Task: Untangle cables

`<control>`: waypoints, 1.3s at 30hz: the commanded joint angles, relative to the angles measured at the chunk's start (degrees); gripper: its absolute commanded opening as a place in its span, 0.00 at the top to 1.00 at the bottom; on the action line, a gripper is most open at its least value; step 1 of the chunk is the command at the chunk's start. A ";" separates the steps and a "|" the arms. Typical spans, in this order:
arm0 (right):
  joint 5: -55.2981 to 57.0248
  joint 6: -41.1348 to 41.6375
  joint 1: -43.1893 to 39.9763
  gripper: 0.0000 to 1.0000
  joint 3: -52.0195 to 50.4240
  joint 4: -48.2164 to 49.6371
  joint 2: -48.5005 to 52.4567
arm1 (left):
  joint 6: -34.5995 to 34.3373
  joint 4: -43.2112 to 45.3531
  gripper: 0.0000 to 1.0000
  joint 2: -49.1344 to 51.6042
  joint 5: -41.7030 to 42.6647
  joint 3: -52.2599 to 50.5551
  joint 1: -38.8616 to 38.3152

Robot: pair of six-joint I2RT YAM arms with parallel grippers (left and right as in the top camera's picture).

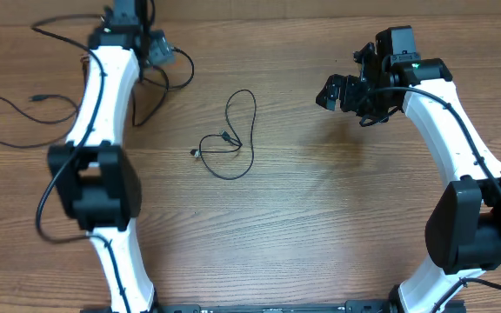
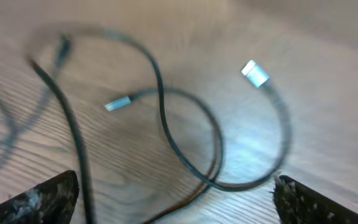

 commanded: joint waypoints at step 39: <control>0.37 0.22 -0.04 0.00 0.28 -0.63 -0.07 | -23.15 -11.45 0.96 17.88 11.02 2.25 20.92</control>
